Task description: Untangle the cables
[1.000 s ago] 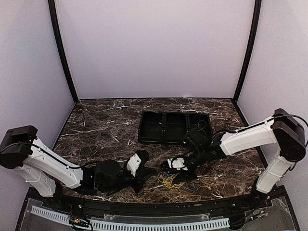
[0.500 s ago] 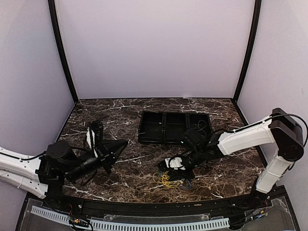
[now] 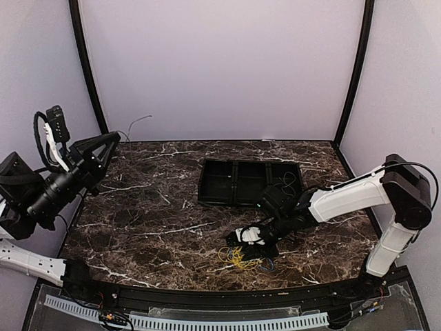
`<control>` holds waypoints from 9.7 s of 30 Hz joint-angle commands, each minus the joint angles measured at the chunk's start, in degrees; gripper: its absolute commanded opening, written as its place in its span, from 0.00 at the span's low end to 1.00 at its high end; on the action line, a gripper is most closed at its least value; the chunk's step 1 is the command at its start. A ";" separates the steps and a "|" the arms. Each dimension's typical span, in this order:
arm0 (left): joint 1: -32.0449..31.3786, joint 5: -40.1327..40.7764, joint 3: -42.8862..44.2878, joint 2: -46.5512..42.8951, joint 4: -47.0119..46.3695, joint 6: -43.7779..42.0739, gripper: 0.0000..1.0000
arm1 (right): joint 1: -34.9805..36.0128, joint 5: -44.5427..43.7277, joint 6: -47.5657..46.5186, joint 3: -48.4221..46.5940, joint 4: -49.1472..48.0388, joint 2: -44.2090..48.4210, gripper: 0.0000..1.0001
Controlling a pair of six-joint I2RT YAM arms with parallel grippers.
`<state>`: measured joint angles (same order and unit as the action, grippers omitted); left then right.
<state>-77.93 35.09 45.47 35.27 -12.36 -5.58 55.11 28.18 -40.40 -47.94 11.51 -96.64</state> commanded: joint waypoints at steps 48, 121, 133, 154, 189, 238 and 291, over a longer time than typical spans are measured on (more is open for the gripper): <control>8.62 -6.61 24.64 31.16 24.72 20.39 0.00 | -45.44 15.40 24.50 3.61 9.25 41.81 0.70; 19.88 -28.30 82.35 108.60 14.59 48.39 0.00 | -62.14 10.75 26.17 9.80 1.54 45.76 0.73; 19.92 -30.76 86.28 111.91 15.03 48.67 0.16 | -62.14 11.18 25.93 9.75 1.80 45.36 0.73; 18.65 -32.43 66.26 84.81 20.19 30.42 0.43 | -62.06 13.41 22.00 9.71 3.39 46.46 0.73; 5.14 -20.65 -20.46 43.84 -33.62 22.88 0.43 | -20.15 5.10 0.56 -1.75 23.61 17.43 0.49; -2.37 1.89 -16.97 54.73 -36.52 26.69 0.44 | -8.97 1.30 10.01 -18.27 34.88 -3.51 0.30; 1.29 -15.48 4.69 93.97 -59.30 19.51 0.24 | -18.56 25.20 3.25 -57.88 51.05 12.87 0.00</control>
<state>-76.95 20.58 50.87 128.90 -72.60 12.03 37.89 51.48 -36.99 -100.49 61.19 -86.39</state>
